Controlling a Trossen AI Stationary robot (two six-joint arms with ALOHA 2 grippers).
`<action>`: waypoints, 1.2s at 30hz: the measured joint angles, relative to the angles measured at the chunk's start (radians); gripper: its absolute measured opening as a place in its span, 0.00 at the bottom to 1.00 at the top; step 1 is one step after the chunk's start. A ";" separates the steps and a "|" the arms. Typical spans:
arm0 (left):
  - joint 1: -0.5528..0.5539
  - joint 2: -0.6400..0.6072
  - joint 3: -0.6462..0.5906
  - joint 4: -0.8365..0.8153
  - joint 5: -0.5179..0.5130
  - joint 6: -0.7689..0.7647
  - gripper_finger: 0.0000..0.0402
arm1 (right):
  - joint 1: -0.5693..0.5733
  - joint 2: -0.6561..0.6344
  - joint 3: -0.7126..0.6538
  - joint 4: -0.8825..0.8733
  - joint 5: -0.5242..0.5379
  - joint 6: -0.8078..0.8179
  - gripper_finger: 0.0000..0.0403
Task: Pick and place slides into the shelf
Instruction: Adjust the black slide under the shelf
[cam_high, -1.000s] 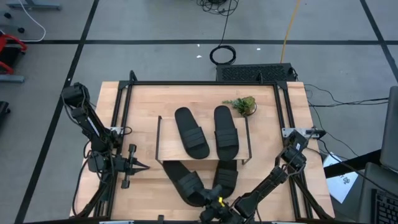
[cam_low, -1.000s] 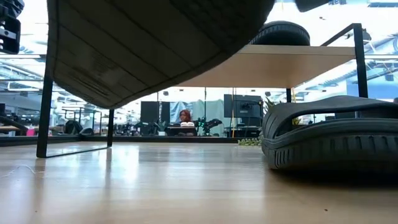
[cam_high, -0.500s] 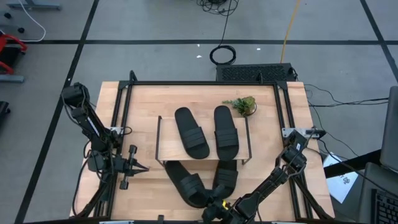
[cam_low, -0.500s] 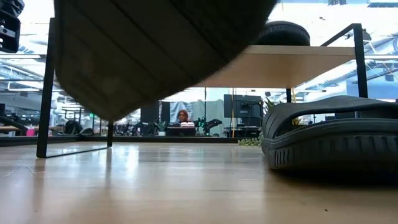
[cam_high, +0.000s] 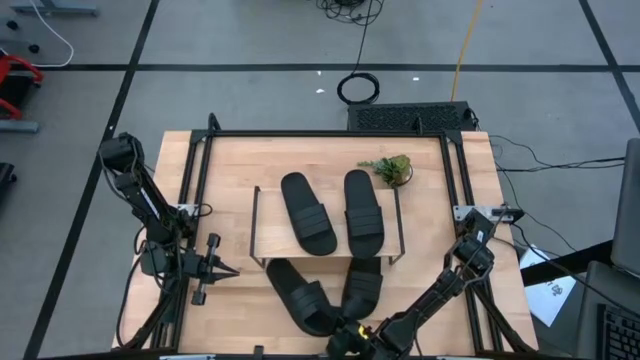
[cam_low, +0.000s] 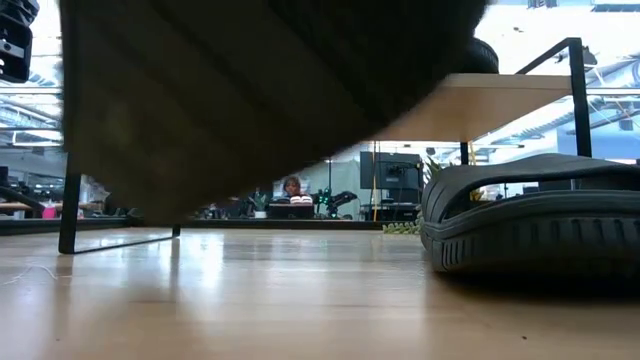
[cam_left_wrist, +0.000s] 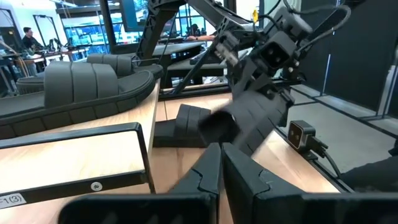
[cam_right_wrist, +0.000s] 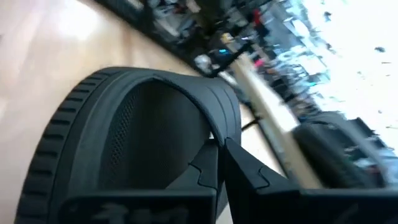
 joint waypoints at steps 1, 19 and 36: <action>0.000 0.000 0.000 0.000 0.000 0.000 0.05 | -0.004 0.000 0.000 -0.043 -0.026 0.049 0.00; 0.000 0.000 0.000 -0.002 0.001 0.000 0.05 | -0.035 0.000 0.000 -0.268 -0.099 0.278 0.00; 0.000 0.000 0.000 -0.003 0.193 -0.180 0.05 | -0.067 -0.002 0.000 -0.240 -0.429 0.316 0.17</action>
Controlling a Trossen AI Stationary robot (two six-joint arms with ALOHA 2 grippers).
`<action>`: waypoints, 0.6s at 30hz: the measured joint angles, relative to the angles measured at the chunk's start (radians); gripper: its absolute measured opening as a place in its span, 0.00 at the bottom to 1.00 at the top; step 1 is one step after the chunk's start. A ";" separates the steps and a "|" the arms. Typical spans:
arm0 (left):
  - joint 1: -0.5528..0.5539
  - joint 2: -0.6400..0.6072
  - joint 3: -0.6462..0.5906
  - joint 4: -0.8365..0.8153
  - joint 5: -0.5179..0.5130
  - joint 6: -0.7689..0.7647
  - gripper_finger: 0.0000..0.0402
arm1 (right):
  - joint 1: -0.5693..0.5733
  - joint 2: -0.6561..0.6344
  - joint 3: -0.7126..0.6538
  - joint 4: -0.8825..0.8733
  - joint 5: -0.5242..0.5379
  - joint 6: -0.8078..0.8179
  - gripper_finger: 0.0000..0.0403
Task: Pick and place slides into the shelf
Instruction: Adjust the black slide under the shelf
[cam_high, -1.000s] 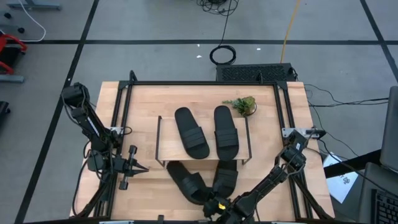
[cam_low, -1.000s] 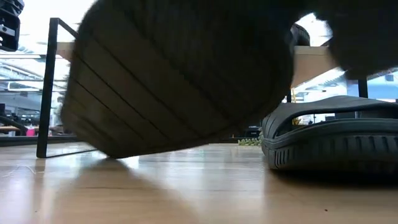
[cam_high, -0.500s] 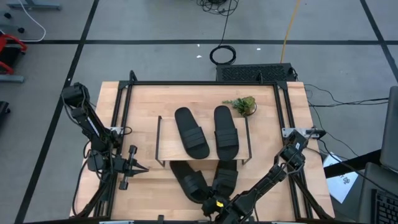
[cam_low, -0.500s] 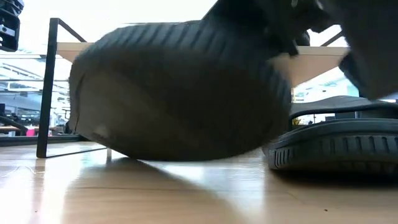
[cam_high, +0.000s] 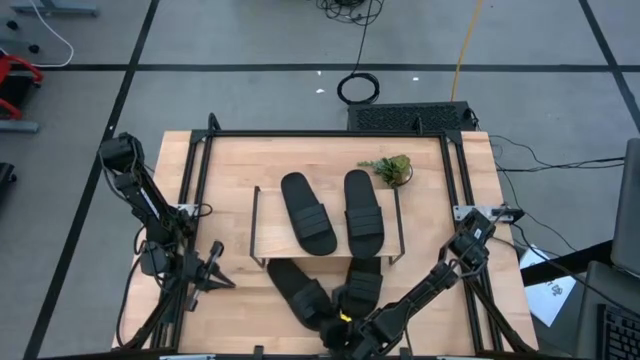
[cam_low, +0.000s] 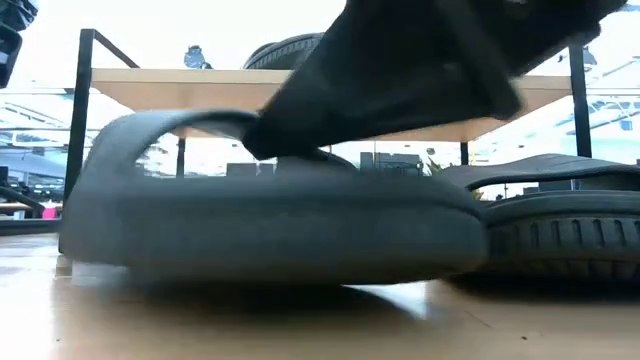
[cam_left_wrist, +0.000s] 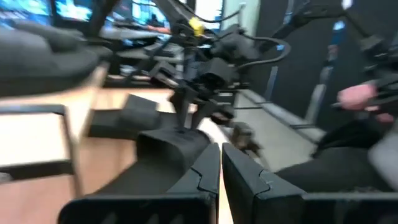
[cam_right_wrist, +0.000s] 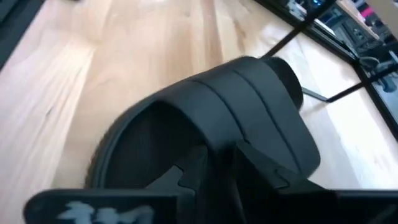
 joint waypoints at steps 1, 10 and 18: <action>0.000 0.000 0.000 -0.001 0.021 -0.017 0.05 | 0.003 0.000 0.000 0.001 -0.003 -0.010 0.19; 0.008 0.000 0.000 -0.058 0.076 -0.121 0.05 | -0.002 0.002 -0.001 0.008 0.029 -0.056 0.25; 0.040 0.095 0.001 -0.068 0.140 -0.270 0.05 | -0.001 -0.012 -0.002 0.041 0.027 -0.129 0.24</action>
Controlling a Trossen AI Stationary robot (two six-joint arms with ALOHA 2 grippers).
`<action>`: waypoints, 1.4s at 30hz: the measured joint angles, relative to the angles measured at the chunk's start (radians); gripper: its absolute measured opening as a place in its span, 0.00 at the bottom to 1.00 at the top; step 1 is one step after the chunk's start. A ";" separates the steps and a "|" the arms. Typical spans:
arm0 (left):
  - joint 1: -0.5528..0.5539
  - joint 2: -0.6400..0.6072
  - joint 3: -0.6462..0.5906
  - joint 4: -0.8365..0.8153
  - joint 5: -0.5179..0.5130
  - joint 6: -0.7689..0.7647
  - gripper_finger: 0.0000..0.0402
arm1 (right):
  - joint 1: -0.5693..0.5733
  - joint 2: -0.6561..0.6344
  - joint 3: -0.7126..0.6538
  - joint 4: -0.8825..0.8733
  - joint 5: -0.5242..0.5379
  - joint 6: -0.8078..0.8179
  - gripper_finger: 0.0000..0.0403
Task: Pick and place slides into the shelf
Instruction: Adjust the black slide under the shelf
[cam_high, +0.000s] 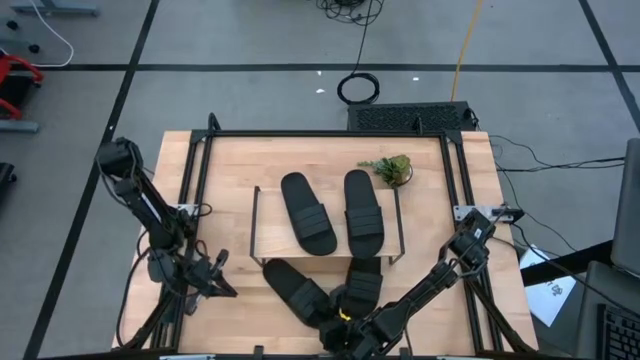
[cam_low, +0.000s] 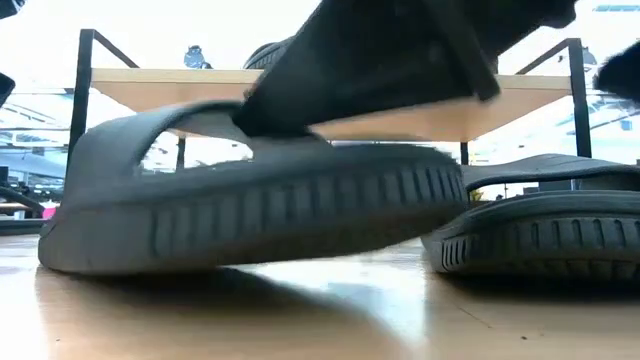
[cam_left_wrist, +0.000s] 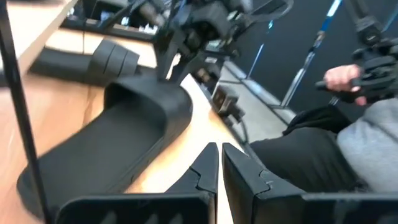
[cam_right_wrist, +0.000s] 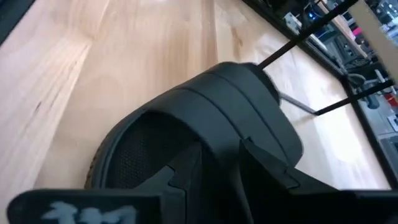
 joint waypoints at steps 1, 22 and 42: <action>0.004 0.018 0.000 0.000 0.000 -0.015 0.05 | 0.002 -0.004 0.000 0.002 -0.011 0.000 0.24; 0.153 0.390 0.381 -0.148 0.078 -0.036 0.05 | 0.017 -0.047 0.000 -0.102 -0.041 0.032 0.31; 0.351 0.541 0.497 -0.207 0.227 -0.168 0.75 | 0.040 -0.047 0.001 -0.127 -0.043 0.091 0.31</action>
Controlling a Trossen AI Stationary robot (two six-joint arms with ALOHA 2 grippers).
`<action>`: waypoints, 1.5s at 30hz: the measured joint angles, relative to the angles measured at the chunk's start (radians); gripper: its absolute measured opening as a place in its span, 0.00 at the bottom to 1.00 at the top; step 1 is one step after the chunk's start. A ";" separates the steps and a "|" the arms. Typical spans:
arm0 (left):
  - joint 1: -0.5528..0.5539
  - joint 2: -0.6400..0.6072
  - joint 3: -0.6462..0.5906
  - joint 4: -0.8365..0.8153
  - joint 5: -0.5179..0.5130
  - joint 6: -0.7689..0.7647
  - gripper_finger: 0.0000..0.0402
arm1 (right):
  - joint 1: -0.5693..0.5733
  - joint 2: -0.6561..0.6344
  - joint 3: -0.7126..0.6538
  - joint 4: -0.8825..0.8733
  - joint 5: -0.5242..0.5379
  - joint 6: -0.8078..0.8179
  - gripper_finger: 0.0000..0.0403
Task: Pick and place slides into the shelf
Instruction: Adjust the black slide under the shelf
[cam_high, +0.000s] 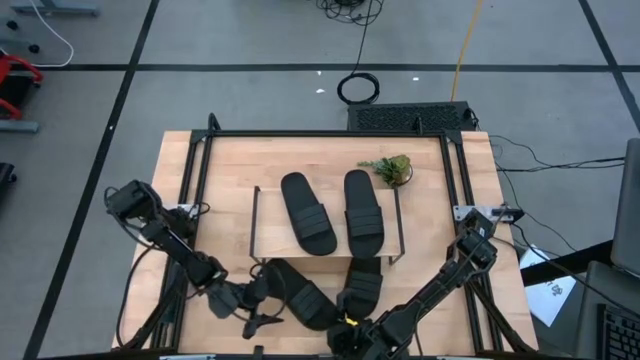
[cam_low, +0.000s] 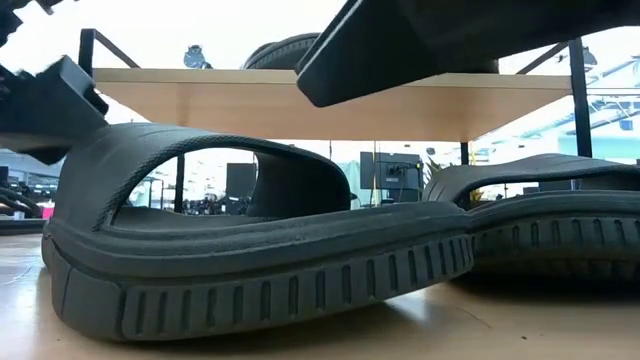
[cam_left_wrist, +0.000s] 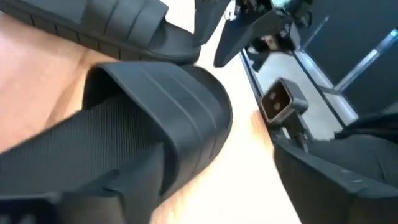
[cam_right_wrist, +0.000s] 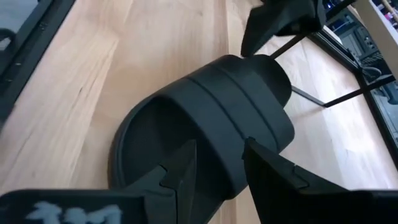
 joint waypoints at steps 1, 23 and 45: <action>0.006 0.000 0.000 -0.008 0.014 -0.001 0.79 | 0.001 0.000 0.000 0.000 0.000 0.000 0.31; 0.152 0.108 0.012 0.081 0.140 -0.067 0.73 | -0.020 0.000 0.000 0.000 -0.002 0.007 0.31; 0.208 0.110 0.066 0.082 0.529 0.372 0.01 | -0.005 -0.015 0.000 -0.001 -0.001 -0.019 0.31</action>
